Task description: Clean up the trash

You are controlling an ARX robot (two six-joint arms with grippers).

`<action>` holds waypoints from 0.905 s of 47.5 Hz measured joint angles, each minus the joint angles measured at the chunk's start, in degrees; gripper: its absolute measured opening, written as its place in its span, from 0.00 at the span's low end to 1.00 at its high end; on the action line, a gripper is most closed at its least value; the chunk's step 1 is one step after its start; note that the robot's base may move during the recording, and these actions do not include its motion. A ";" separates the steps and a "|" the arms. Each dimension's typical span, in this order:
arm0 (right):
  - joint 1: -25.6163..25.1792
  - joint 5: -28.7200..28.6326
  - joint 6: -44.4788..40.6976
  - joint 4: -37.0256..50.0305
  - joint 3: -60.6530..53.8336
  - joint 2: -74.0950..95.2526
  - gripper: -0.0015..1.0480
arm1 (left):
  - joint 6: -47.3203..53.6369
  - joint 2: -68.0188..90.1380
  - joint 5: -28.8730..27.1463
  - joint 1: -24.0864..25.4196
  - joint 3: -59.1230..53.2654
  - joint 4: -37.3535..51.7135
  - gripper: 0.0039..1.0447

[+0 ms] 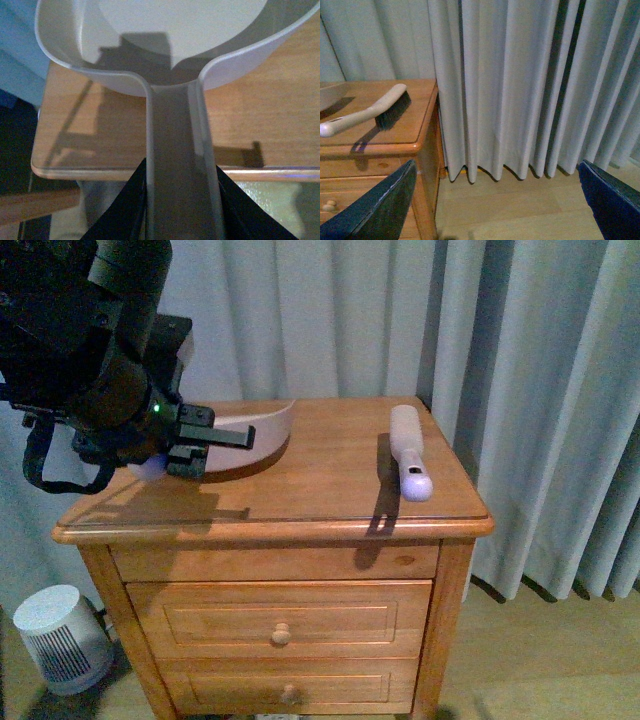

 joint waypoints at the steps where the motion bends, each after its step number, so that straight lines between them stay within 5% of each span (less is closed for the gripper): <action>1: 0.00 0.00 0.00 0.00 0.00 0.00 0.93 | 1.11 -0.98 -0.33 -0.24 -1.09 2.21 0.27; 12: 0.00 0.00 0.00 0.00 0.00 0.00 0.93 | 10.01 -13.35 -5.22 -2.03 -12.96 23.47 0.27; 22: 0.00 0.00 0.00 0.00 0.00 0.00 0.93 | 15.93 -37.97 -4.94 -4.90 -34.71 46.31 0.27; 34: 0.00 0.00 0.00 0.00 0.00 0.00 0.93 | 19.39 -67.06 -5.18 -9.01 -51.08 47.15 0.27; 43: 0.00 0.00 0.00 0.00 0.00 0.00 0.93 | 18.40 -88.59 -5.16 -8.79 -59.63 36.72 0.27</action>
